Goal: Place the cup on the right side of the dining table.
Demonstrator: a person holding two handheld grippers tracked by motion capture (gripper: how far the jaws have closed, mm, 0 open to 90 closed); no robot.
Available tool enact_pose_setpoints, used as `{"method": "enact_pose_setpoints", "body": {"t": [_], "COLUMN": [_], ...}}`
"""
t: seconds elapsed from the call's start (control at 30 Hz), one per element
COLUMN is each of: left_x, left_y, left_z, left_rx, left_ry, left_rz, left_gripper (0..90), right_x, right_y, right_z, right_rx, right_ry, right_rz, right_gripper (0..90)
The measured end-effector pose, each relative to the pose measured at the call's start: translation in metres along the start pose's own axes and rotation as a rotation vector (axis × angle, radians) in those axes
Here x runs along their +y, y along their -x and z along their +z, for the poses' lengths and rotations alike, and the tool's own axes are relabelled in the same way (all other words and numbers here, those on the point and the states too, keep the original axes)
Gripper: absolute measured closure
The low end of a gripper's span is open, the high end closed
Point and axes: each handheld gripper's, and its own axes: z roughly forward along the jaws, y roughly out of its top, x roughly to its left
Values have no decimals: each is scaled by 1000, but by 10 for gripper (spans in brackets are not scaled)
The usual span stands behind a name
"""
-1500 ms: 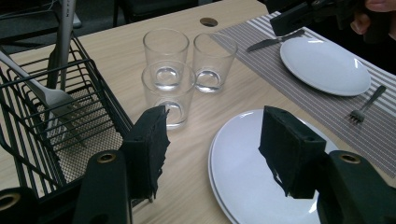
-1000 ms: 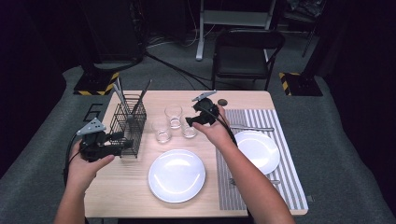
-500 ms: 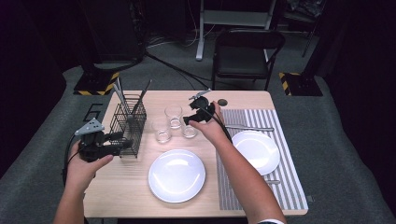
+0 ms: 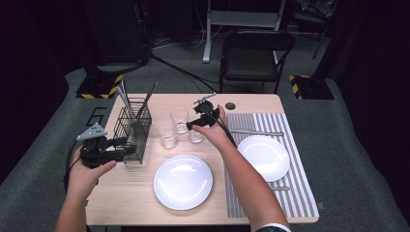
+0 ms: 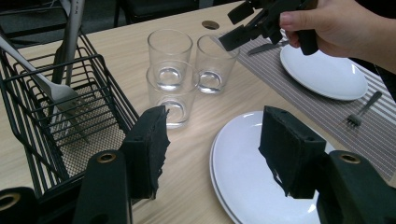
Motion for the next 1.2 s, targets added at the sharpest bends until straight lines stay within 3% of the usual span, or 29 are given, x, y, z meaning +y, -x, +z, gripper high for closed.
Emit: {"method": "enact_pose_setpoints", "body": {"t": [1.2], "left_x": [-5], "left_y": [-5], "left_z": [-3], "left_rx": [5], "left_ry": [6], "left_rz": [-23], "left_gripper": [414], "right_x": [-4], "right_y": [-1], "right_z": [38], "right_rx": [-25], "right_ry": [-69], "right_rz": [61], "right_gripper": [10]}}
